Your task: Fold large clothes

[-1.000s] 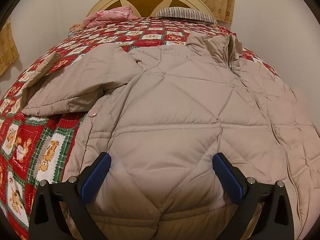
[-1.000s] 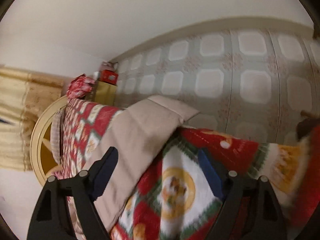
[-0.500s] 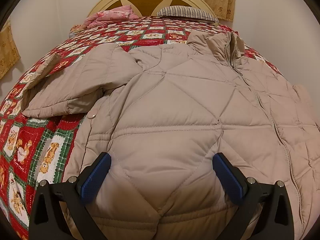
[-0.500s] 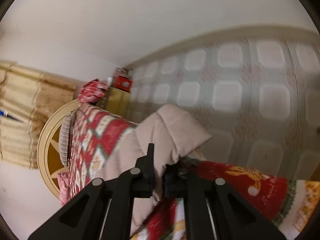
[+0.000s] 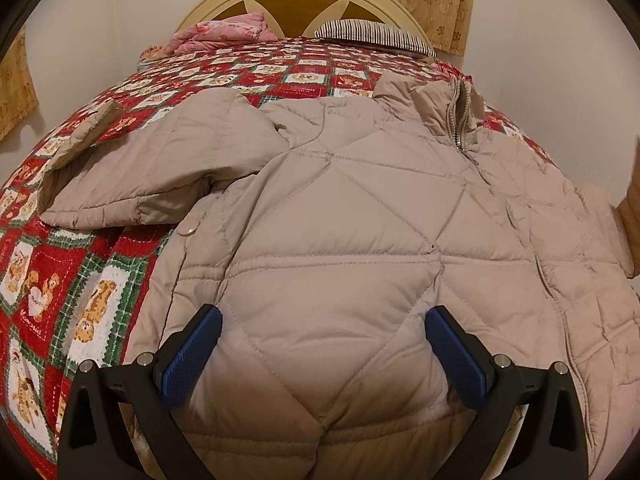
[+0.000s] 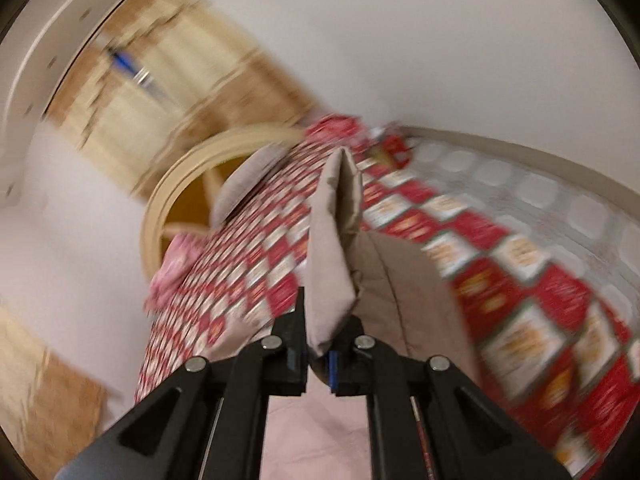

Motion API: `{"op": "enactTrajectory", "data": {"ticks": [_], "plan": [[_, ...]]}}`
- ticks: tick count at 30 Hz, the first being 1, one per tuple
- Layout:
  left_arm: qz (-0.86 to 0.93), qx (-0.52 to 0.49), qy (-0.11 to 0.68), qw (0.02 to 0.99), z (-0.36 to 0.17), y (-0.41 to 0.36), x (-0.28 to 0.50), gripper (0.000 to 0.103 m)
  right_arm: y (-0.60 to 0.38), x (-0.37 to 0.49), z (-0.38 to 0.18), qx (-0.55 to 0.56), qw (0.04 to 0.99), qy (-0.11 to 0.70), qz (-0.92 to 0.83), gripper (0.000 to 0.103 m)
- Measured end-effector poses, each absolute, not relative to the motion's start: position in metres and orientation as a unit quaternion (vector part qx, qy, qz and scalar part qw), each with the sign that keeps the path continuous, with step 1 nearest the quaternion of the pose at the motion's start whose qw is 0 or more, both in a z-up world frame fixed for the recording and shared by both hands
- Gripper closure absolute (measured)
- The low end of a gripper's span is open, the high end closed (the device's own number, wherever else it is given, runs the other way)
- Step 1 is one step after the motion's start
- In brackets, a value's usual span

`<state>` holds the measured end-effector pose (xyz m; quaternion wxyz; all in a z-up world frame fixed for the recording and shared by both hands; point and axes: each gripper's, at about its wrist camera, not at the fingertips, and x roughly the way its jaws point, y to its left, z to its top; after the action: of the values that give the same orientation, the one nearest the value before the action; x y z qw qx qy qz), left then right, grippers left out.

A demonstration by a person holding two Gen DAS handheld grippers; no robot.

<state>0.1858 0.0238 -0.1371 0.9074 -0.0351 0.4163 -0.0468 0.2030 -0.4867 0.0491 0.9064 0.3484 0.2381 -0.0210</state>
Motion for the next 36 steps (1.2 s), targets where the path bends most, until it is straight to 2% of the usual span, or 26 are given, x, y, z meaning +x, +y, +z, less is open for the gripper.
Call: {"op": "enactTrajectory", "data": {"ticks": [6, 15, 21, 24, 25, 27, 28, 29, 30, 33, 35, 36], "plan": [[-0.067, -0.053, 0.403, 0.911, -0.121, 0.038, 0.170, 0.001, -0.336, 0.230, 0.045, 0.295, 0.906, 0.291, 0.085, 0.093], [0.001, -0.069, 0.392, 0.917, -0.112, 0.097, 0.154, 0.001, -0.164, 0.268, -0.050, 0.263, 0.859, 0.394, 0.197, 0.093], [-0.015, -0.125, 0.418, 0.900, -0.137, 0.112, 0.164, 0.001, -0.121, 0.282, -0.098, 0.255, 0.854, 0.412, 0.188, 0.093], [-0.015, -0.134, 0.411, 0.901, -0.137, 0.113, 0.163, 0.001, -0.099, 0.286, -0.105, 0.222, 0.865, 0.413, 0.181, 0.088], [-0.015, -0.134, 0.411, 0.902, -0.137, 0.113, 0.163, 0.001, -0.091, 0.288, -0.109, 0.210, 0.866, 0.416, 0.184, 0.084], [-0.015, -0.134, 0.411, 0.902, -0.137, 0.112, 0.163, 0.001, -0.082, 0.297, -0.114, 0.201, 0.860, 0.427, 0.193, 0.062], [-0.015, -0.132, 0.412, 0.901, -0.138, 0.112, 0.163, 0.001, -0.078, 0.300, -0.117, 0.210, 0.852, 0.434, 0.205, 0.035], [-0.014, -0.130, 0.413, 0.901, -0.138, 0.112, 0.163, 0.001, -0.076, 0.302, -0.118, 0.233, 0.842, 0.430, 0.227, 0.017], [-0.014, -0.127, 0.414, 0.901, -0.138, 0.110, 0.165, 0.001, -0.076, 0.304, -0.114, 0.249, 0.838, 0.421, 0.242, 0.014], [-0.016, -0.127, 0.415, 0.901, -0.138, 0.110, 0.165, 0.001, -0.077, 0.295, -0.090, 0.258, 0.833, 0.395, 0.287, 0.019], [-0.017, -0.129, 0.414, 0.901, -0.138, 0.110, 0.166, 0.001, -0.083, 0.282, -0.067, 0.236, 0.844, 0.370, 0.306, 0.050], [-0.020, -0.129, 0.414, 0.901, -0.137, 0.111, 0.165, 0.001, -0.090, 0.271, -0.050, 0.203, 0.860, 0.362, 0.296, 0.056]]}}
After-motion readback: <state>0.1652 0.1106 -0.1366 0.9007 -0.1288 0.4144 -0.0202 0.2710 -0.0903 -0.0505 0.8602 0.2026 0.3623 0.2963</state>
